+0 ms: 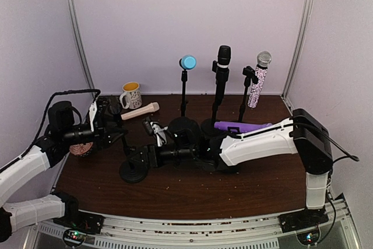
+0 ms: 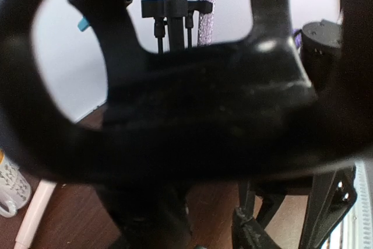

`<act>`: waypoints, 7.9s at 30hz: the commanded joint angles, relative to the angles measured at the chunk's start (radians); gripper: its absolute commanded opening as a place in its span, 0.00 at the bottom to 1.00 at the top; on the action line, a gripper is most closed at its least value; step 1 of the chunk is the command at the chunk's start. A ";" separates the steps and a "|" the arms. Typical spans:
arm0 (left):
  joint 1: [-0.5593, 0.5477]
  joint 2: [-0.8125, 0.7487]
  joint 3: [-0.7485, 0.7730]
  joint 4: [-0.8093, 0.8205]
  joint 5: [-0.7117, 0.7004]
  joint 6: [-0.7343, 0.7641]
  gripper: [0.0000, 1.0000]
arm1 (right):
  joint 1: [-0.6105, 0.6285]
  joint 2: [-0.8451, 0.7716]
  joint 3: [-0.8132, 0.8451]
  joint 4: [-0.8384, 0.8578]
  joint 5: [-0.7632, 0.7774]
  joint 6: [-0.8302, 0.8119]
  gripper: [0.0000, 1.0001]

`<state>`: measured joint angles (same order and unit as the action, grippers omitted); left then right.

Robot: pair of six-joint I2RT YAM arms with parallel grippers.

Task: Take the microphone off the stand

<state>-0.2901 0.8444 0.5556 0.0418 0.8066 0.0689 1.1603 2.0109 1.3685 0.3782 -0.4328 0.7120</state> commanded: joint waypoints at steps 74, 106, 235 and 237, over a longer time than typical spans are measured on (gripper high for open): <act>0.079 -0.179 0.234 -0.567 -0.438 0.059 0.71 | 0.135 0.137 0.155 -0.214 1.204 -1.009 0.22; 0.078 -0.210 0.249 -0.597 -0.373 0.056 0.71 | -0.100 0.078 -0.122 0.347 -0.037 0.598 0.71; 0.079 -0.182 0.320 -0.675 -0.313 0.076 0.71 | 0.071 0.063 0.123 -0.121 0.904 -0.703 0.32; 0.079 -0.186 0.320 -0.679 -0.314 0.081 0.71 | 0.071 0.068 0.136 -0.133 0.886 -0.701 0.37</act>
<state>-0.2195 0.6621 0.8463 -0.6495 0.4862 0.1318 1.2339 2.0705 1.4612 0.2356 0.4652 0.0204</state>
